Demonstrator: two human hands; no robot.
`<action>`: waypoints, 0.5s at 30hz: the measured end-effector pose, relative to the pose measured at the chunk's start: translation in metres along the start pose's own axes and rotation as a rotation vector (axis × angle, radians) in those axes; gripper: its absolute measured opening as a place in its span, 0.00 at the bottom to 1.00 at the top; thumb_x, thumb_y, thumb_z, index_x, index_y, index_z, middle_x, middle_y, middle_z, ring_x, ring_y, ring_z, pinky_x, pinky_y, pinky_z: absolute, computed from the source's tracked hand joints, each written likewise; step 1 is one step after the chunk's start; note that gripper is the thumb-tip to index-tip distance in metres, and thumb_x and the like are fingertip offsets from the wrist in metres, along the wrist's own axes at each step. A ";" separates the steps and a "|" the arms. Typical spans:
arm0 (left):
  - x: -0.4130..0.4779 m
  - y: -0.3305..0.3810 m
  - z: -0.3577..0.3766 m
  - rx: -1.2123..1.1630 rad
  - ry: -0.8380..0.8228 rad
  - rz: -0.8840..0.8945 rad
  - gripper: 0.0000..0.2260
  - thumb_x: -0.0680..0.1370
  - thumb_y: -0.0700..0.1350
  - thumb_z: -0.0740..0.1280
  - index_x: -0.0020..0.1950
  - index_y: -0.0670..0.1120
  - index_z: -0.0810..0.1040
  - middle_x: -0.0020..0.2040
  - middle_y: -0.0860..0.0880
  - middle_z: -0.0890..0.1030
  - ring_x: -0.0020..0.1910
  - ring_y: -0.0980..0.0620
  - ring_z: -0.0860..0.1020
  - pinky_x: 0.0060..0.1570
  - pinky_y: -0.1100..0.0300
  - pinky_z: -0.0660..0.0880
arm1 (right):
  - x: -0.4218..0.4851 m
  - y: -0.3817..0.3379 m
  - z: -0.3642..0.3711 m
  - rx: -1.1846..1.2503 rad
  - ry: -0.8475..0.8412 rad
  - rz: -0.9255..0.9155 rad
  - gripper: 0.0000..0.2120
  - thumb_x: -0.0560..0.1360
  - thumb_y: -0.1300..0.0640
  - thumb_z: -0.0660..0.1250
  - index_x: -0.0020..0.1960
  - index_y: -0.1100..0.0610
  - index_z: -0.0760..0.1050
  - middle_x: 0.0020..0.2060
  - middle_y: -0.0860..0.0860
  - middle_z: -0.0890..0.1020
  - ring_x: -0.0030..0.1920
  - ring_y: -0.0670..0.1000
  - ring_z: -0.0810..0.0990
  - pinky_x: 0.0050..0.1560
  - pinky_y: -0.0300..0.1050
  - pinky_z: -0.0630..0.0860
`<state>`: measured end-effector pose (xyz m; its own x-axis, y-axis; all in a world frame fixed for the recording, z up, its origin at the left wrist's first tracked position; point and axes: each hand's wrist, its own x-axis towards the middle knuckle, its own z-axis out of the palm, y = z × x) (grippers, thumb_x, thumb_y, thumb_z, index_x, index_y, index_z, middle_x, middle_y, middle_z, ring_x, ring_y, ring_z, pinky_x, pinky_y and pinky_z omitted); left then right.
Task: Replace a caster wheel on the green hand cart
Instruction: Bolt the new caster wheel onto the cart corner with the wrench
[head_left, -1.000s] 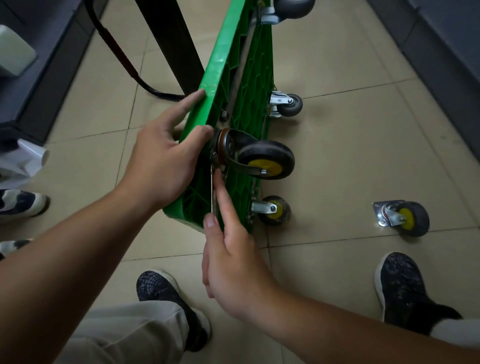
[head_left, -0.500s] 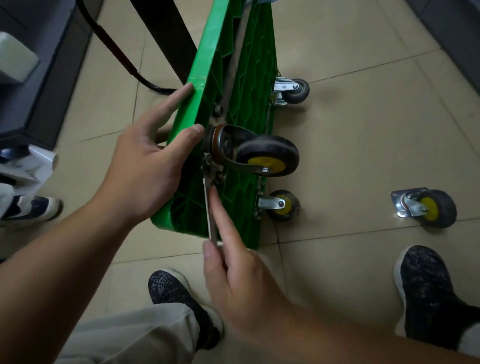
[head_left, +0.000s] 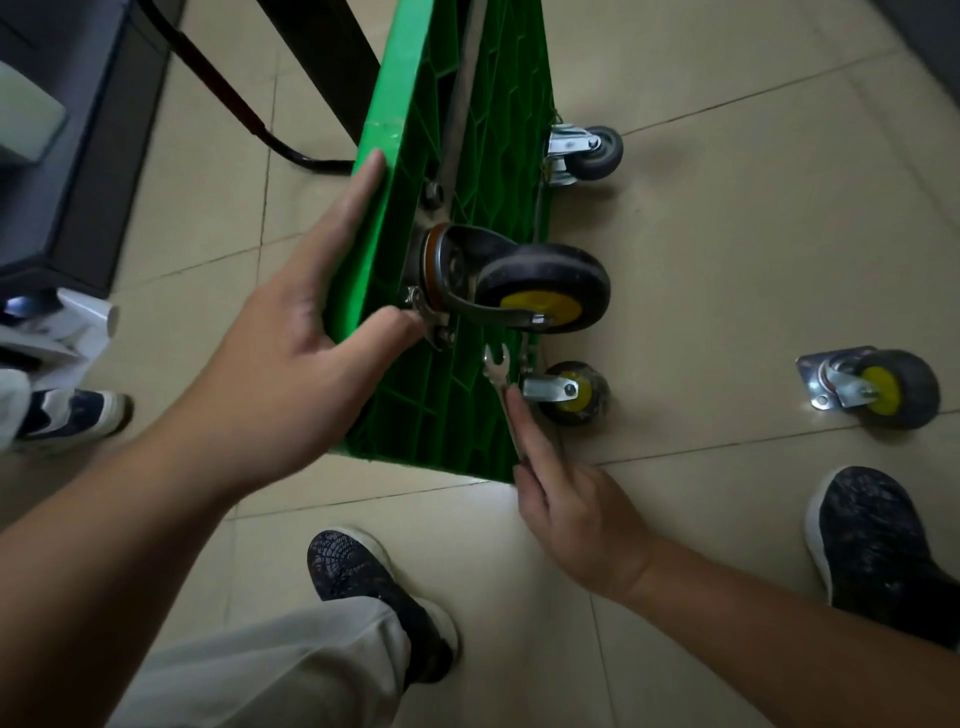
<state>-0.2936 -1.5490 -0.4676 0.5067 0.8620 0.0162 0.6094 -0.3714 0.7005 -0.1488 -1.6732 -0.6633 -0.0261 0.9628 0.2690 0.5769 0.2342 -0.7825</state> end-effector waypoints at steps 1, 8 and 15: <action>0.000 -0.001 0.001 0.004 0.014 0.006 0.35 0.77 0.48 0.66 0.83 0.62 0.58 0.65 0.77 0.69 0.57 0.82 0.71 0.47 0.85 0.67 | 0.005 0.005 0.002 -0.006 0.003 -0.032 0.28 0.86 0.53 0.47 0.83 0.50 0.41 0.46 0.62 0.86 0.31 0.53 0.78 0.34 0.51 0.78; 0.004 -0.008 0.004 -0.057 0.068 -0.007 0.33 0.77 0.43 0.62 0.81 0.63 0.63 0.69 0.67 0.73 0.56 0.71 0.76 0.48 0.75 0.73 | 0.022 0.013 0.025 0.089 0.015 -0.113 0.28 0.87 0.52 0.47 0.84 0.50 0.40 0.50 0.68 0.83 0.46 0.65 0.84 0.46 0.61 0.81; 0.004 -0.008 0.003 -0.075 0.087 -0.027 0.33 0.76 0.42 0.62 0.80 0.63 0.65 0.73 0.62 0.73 0.66 0.64 0.75 0.58 0.67 0.75 | 0.028 0.019 0.044 0.056 0.017 -0.134 0.28 0.87 0.50 0.47 0.84 0.51 0.41 0.49 0.65 0.84 0.47 0.65 0.81 0.49 0.63 0.77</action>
<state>-0.2944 -1.5432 -0.4748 0.4335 0.8994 0.0564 0.5728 -0.3234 0.7532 -0.1749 -1.6358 -0.6950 -0.0857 0.9202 0.3820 0.5230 0.3679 -0.7688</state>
